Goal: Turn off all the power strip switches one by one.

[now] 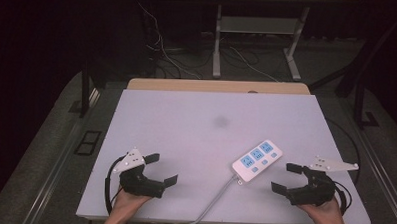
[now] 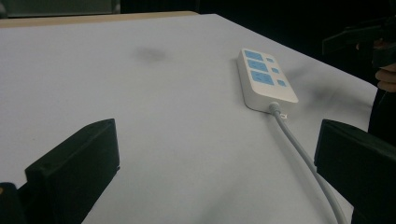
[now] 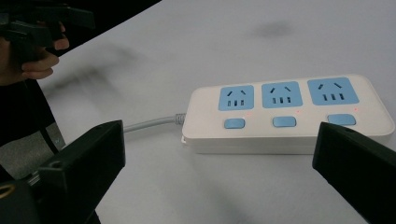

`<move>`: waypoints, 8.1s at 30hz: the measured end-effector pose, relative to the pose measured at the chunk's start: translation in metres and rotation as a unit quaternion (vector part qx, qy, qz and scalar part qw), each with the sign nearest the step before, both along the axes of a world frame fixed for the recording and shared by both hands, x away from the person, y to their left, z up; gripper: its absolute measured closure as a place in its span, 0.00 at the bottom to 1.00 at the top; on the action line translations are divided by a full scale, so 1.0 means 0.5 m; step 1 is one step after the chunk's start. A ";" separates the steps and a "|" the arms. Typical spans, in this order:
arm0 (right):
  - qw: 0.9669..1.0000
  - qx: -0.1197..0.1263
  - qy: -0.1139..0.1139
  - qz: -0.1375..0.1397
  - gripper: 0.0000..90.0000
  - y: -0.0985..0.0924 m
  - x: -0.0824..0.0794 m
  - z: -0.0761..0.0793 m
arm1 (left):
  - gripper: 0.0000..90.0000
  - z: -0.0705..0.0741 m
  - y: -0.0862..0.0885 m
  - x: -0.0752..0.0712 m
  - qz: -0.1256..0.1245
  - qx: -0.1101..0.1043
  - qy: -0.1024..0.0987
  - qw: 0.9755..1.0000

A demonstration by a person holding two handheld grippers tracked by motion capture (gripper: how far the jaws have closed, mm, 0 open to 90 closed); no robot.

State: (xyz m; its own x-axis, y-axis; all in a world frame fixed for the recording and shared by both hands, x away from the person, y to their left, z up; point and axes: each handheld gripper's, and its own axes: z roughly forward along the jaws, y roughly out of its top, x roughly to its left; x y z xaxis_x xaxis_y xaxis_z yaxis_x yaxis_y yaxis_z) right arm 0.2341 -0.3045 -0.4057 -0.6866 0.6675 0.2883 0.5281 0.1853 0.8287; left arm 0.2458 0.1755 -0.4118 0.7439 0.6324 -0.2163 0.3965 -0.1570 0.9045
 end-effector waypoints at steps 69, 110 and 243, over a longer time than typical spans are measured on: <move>0.995 -0.063 0.047 0.058 0.03 0.049 0.080 0.038 | 0.00 -0.021 -0.014 0.008 -0.011 0.018 0.020 1.000; 0.983 -0.121 0.091 0.103 0.27 0.086 0.165 0.016 | 0.00 -0.021 -0.013 0.010 -0.013 0.018 0.021 1.000; 0.974 -0.169 0.089 0.121 1.00 0.054 0.203 0.050 | 0.00 -0.027 -0.013 0.016 -0.017 0.025 0.028 0.999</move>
State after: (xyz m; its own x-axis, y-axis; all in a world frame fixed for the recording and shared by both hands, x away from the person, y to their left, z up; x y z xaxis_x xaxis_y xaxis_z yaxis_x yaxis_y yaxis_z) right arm 0.3355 -0.2777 -0.3809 -0.7948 0.5698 0.2088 0.5646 0.5681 0.5988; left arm 0.2537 0.1692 -0.4251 0.7529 0.6179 -0.2263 0.4392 -0.2158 0.8721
